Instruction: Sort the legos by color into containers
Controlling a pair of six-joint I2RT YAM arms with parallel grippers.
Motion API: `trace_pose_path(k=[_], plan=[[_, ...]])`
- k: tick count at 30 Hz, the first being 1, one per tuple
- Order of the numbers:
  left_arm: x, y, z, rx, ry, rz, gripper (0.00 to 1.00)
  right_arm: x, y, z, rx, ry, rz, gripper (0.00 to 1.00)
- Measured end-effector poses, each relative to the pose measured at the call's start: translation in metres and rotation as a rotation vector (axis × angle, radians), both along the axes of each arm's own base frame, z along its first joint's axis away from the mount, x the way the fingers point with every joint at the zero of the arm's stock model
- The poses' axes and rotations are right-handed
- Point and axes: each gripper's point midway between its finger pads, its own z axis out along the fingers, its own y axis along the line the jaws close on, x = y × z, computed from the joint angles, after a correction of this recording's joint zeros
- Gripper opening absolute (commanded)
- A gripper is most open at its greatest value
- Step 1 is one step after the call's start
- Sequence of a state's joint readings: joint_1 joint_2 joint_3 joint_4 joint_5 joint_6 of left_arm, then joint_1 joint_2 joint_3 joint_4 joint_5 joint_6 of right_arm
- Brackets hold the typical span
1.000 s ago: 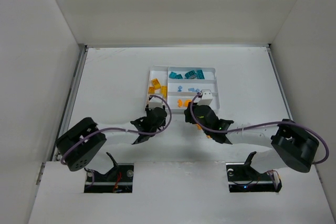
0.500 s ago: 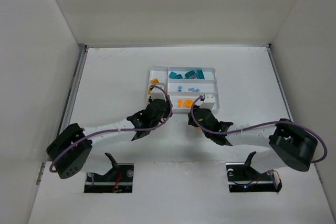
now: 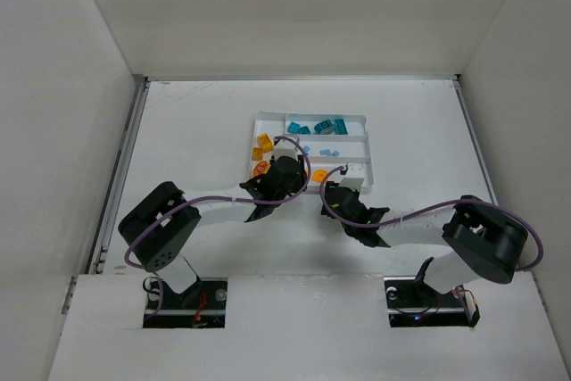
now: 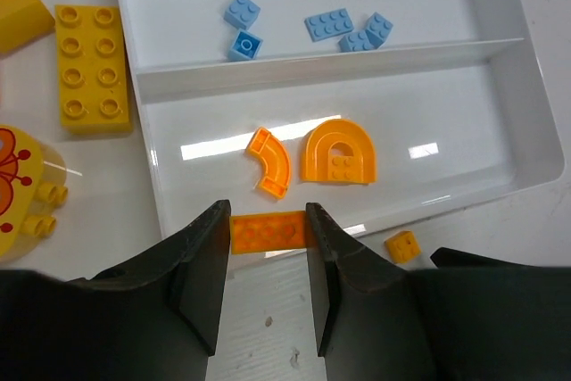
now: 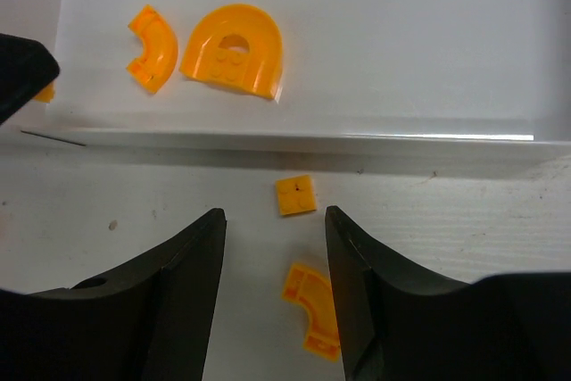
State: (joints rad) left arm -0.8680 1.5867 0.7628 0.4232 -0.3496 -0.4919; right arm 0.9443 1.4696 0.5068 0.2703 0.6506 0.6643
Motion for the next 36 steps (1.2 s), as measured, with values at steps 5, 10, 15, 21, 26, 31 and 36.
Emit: trace_pose_path(k=[5,10,15,21,26,31,36], plan=[[0.004,-0.004,-0.013,0.01,0.026,-0.002,0.37,0.0,-0.002,-0.005,-0.008,0.007,-0.011,0.54],[0.005,-0.005,-0.013,0.006,0.028,-0.002,0.45,-0.001,-0.003,-0.011,-0.016,0.018,-0.02,0.52],[0.006,-0.003,-0.009,-0.002,0.019,0.006,0.45,0.001,-0.004,-0.011,-0.018,0.013,-0.03,0.51],[-0.004,0.009,0.007,-0.03,-0.007,0.008,0.4,0.006,0.0,-0.012,-0.017,0.003,-0.038,0.48],[-0.022,0.034,0.007,-0.022,-0.007,0.022,0.38,0.011,0.004,-0.013,-0.02,-0.005,-0.041,0.29],[-0.041,0.061,0.004,0.01,-0.002,0.044,0.38,0.012,0.005,-0.013,-0.022,-0.007,-0.043,0.2],[-0.057,0.08,-0.004,0.045,0.008,0.057,0.38,0.004,0.011,-0.012,-0.028,-0.004,-0.016,0.19]])
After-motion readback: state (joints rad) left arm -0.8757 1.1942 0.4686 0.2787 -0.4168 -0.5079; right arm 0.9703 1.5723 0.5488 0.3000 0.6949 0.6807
